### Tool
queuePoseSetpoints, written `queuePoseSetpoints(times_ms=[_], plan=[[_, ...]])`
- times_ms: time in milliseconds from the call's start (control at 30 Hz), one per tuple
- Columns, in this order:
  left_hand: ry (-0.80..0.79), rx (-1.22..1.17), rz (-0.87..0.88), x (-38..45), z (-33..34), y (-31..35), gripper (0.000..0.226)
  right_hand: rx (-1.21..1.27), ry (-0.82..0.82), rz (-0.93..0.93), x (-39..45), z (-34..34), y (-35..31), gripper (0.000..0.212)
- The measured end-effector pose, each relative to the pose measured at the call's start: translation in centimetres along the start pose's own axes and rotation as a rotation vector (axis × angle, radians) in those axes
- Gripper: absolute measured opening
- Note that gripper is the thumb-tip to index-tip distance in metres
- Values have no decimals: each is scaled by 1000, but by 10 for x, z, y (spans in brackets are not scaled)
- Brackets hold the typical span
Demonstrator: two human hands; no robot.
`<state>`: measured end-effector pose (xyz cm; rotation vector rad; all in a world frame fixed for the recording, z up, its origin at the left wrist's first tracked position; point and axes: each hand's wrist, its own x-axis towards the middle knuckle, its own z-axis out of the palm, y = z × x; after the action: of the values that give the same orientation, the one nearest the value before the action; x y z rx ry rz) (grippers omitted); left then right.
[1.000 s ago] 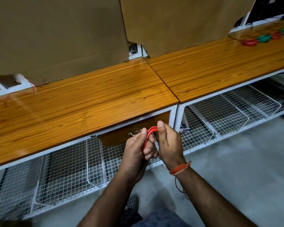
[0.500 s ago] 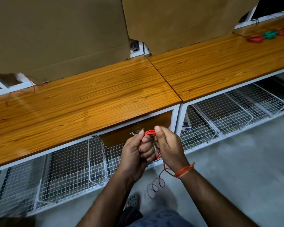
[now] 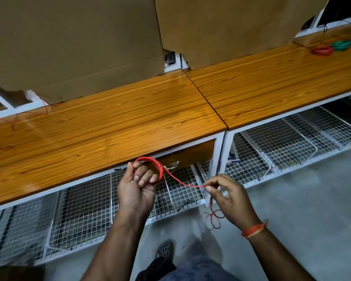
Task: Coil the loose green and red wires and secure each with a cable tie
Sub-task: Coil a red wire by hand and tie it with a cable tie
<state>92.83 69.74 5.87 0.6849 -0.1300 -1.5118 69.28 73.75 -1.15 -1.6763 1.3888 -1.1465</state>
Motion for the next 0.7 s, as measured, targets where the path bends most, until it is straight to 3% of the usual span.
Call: queuePoseSetpoints(times_ms=[100,233,400,700], plan=[[-78,122,66,3,-1,-9,29,-107,-66,-197,5,8,-17,13],[-196,517,215,3,0,-19,27,-195,-82,-423,10,15,-47,14],[-322,902,278,-4,2,-29,29,-239,-60,-561,30,9,-78,16],[-537,884,109,-9,17,-24,37,-164,-46,-555,68,2,-85,11]])
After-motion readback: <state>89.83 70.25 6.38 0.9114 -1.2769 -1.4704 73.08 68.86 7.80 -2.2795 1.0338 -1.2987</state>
